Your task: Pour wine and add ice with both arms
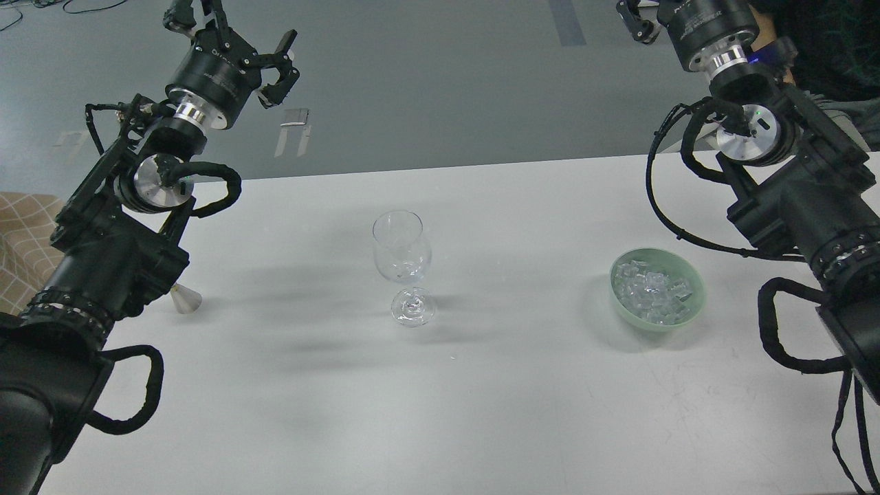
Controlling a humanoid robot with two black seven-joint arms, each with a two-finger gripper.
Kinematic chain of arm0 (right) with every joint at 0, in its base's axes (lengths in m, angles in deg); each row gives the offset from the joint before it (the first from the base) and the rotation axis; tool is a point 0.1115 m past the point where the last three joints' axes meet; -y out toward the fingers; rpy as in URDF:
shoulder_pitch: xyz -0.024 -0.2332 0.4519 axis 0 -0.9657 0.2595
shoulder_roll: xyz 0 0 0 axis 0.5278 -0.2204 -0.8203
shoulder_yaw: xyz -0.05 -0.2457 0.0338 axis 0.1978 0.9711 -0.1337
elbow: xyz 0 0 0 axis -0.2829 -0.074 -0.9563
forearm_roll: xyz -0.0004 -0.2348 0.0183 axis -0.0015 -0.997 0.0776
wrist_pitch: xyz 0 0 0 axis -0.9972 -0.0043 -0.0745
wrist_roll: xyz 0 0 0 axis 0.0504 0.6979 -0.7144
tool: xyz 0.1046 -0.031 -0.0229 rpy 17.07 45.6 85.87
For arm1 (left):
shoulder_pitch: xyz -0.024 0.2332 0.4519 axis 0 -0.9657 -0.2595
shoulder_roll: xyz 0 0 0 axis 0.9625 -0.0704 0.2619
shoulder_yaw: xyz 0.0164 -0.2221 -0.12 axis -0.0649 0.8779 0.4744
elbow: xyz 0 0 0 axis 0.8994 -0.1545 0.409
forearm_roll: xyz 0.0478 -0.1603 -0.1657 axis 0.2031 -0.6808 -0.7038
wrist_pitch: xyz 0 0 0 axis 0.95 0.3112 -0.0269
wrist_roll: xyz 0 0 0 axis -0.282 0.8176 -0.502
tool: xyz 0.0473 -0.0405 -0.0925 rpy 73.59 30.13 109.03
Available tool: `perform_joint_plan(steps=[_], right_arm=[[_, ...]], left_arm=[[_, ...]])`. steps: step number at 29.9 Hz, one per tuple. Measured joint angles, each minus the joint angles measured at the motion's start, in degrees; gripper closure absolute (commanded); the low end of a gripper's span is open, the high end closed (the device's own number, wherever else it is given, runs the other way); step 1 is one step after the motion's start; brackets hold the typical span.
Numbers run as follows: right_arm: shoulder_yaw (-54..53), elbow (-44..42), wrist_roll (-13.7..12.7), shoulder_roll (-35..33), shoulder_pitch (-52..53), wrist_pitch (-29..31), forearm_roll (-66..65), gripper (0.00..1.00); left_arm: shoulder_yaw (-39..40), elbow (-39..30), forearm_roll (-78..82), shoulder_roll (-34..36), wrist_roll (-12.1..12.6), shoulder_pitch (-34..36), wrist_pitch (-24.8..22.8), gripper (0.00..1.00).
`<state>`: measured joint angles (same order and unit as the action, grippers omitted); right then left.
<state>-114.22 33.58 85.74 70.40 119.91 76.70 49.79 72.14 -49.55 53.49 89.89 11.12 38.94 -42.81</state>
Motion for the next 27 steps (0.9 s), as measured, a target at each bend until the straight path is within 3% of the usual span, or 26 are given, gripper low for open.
perform_joint_plan(steps=[27], right_arm=[[1.4,-2.17,0.95,2.9,1.89,0.0,0.29,0.0]], left_arm=[[-0.01,-1.64,-3.08,-2.08,-1.08,-0.65,-0.3,0.02]])
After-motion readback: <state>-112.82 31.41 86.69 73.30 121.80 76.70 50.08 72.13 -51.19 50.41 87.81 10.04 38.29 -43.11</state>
